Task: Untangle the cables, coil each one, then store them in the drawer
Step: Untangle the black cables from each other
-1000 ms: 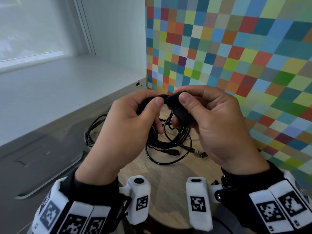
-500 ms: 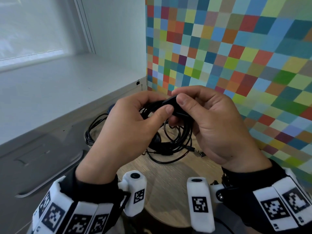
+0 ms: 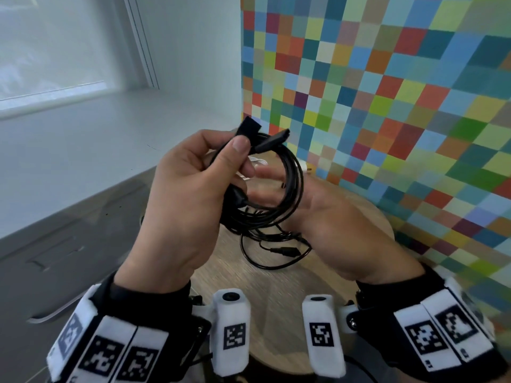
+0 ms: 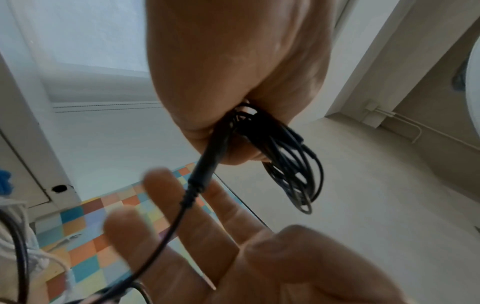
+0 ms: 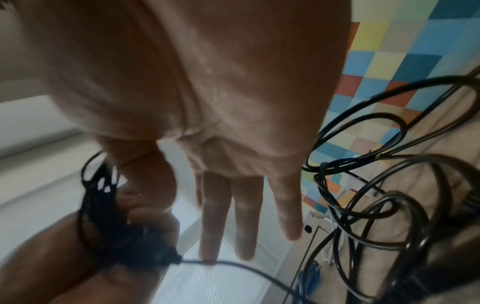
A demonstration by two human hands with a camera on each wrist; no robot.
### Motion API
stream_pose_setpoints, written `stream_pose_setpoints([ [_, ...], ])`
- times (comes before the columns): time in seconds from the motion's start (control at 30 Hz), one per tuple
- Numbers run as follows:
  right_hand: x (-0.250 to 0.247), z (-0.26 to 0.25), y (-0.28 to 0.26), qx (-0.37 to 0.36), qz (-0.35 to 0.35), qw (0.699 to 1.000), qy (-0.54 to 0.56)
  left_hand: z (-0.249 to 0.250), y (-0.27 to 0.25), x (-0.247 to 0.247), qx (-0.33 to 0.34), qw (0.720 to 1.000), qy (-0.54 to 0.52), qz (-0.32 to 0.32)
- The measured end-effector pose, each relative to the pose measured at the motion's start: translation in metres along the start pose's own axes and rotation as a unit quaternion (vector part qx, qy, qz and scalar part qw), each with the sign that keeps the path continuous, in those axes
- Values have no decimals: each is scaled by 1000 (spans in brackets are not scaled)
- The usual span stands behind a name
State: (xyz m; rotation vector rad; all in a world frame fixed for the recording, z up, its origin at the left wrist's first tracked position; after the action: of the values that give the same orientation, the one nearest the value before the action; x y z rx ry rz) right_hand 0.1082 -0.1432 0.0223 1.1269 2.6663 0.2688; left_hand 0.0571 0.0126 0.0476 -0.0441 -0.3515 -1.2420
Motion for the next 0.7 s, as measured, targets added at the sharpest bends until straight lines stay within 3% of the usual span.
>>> stream_pose_setpoints([
  [0.07, 11, 1, -4, 22, -99, 994, -39, 0, 1, -2, 19, 1000, 13, 18],
  [0.13, 16, 0, -7, 31, -134, 987, -83, 0, 2, -6, 35, 998, 28, 50],
  [0.37, -15, -25, -8, -10, 0, 975, -222, 0, 9, -23, 80, 980, 95, 154],
  [0.5, -28, -40, -16, -28, 14, 950, -310, -5, 12, -27, 85, 974, 115, 174],
  [0.6, -34, -44, -18, -44, 27, 916, -397, -8, 12, -27, 87, 971, 152, 166],
  [0.7, -36, -51, -18, -133, 75, 865, -479, -10, 13, -23, 67, 976, 153, 143],
])
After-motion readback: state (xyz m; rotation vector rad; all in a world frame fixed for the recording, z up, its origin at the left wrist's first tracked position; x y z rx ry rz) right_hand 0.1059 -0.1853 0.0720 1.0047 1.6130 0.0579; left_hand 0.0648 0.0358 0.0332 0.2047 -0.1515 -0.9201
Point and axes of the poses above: each hand's wrist, its own y-axis towards the middle knuckle, its own x-axis out of the palm, z = x × y, the point moved 3 cm from there along y, towards the middle knuckle, and after that the axes turned 10 degrees about -x, right-handed, at the moved point
